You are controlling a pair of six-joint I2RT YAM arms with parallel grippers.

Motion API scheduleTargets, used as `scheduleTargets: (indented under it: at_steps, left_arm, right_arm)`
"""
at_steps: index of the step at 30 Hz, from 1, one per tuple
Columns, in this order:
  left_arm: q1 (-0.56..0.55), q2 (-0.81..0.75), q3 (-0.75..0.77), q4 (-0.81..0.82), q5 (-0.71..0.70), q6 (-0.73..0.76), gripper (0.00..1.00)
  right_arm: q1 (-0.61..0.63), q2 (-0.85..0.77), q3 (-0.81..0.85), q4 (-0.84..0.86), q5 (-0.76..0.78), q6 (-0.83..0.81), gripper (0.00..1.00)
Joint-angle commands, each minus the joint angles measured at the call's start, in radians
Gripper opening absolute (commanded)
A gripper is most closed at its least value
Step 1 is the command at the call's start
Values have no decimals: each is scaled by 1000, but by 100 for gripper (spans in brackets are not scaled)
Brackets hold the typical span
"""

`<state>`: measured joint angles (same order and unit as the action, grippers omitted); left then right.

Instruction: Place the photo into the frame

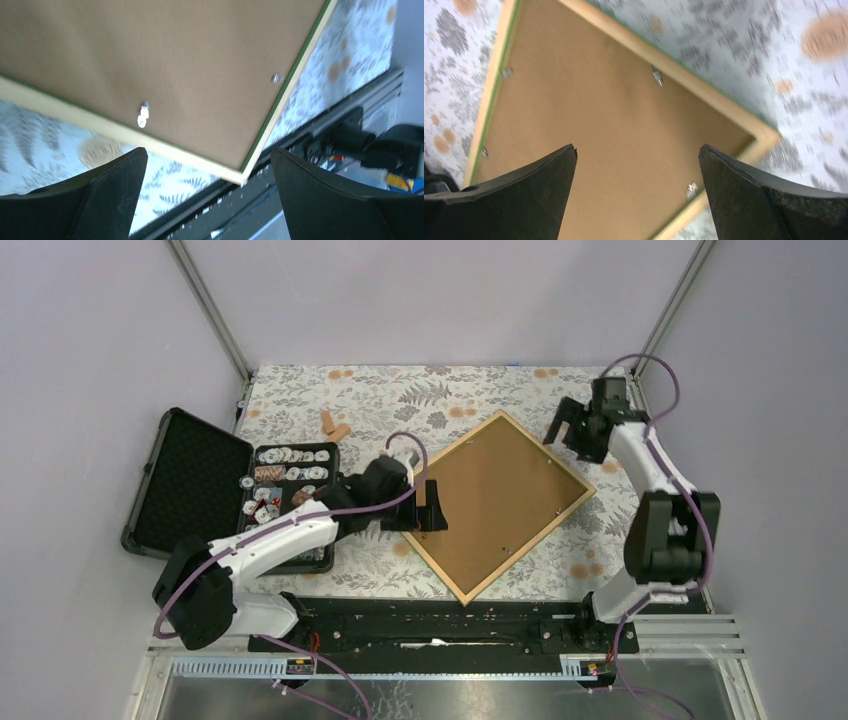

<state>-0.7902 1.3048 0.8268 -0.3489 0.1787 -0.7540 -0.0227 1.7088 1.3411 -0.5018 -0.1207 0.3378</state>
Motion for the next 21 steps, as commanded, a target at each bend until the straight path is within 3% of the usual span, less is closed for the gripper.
scheduleTargets:
  at_steps: [1, 10, 15, 21]
  left_arm:
    - [87, -3, 180, -62, -85, 175, 99]
    - [311, 324, 517, -62, -107, 296, 99]
    - [414, 539, 600, -63, 45, 227, 99]
    - [415, 676, 593, -42, 152, 221, 99]
  right_arm:
    - [-17, -221, -226, 15, 48, 43, 100]
    - [-21, -546, -612, 92, 167, 153, 100]
    - [-23, -546, -663, 98, 123, 189, 100]
    - [-51, -468, -681, 154, 63, 196, 100]
